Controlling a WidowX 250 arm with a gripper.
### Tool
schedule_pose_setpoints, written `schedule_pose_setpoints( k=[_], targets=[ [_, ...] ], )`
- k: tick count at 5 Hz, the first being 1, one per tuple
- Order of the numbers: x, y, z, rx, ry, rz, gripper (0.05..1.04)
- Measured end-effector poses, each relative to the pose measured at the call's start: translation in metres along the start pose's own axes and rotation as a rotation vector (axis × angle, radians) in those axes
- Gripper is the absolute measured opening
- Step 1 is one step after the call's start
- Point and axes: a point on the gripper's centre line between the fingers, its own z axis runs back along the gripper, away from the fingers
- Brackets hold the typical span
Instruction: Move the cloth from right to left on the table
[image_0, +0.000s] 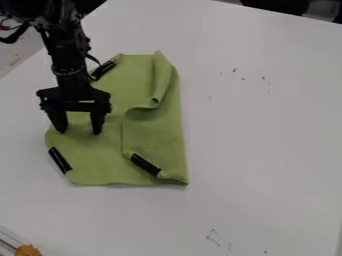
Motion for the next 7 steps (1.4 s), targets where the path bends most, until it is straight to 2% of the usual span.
schedule_pose_setpoints(
  k=[1, 2, 3, 5, 6, 7],
  targets=[
    [-0.011, 0.009, 0.003, -0.003, 0.005, 0.023, 1.002],
    [-0.031, 0.011, 0.005, -0.054, 0.012, 0.039, 1.001],
    [-0.032, 0.013, 0.017, -0.052, 0.02, 0.049, 1.0],
    [-0.032, -0.002, 0.053, -0.058, -0.01, 0.043, 1.0],
    [-0.035, -0.017, 0.069, -0.055, -0.015, 0.026, 1.0],
    [-0.029, -0.041, 0.079, -0.076, -0.023, -0.018, 1.0]
  ],
)
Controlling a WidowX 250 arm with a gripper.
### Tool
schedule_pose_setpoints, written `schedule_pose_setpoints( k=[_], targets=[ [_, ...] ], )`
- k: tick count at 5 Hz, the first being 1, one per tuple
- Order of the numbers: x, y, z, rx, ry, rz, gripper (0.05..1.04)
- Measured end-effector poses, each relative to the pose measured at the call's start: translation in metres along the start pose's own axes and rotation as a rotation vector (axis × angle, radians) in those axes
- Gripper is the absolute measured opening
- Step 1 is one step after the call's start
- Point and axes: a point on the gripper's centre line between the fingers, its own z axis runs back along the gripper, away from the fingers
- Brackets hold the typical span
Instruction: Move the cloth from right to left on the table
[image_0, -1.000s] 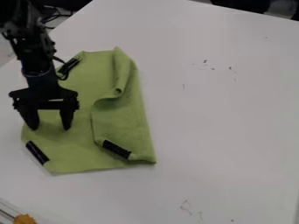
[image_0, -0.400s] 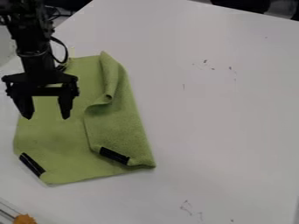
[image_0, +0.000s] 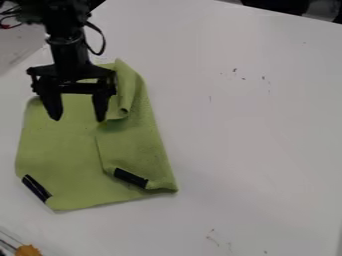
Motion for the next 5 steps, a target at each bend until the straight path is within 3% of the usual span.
schedule_pose_setpoints(
  k=[2, 5],
  targets=[
    [0.0, -0.054, 0.003, -0.068, -0.015, -0.093, 1.0],
    [-0.013, -0.105, 0.0, -0.06, -0.026, -0.217, 1.0]
  ],
)
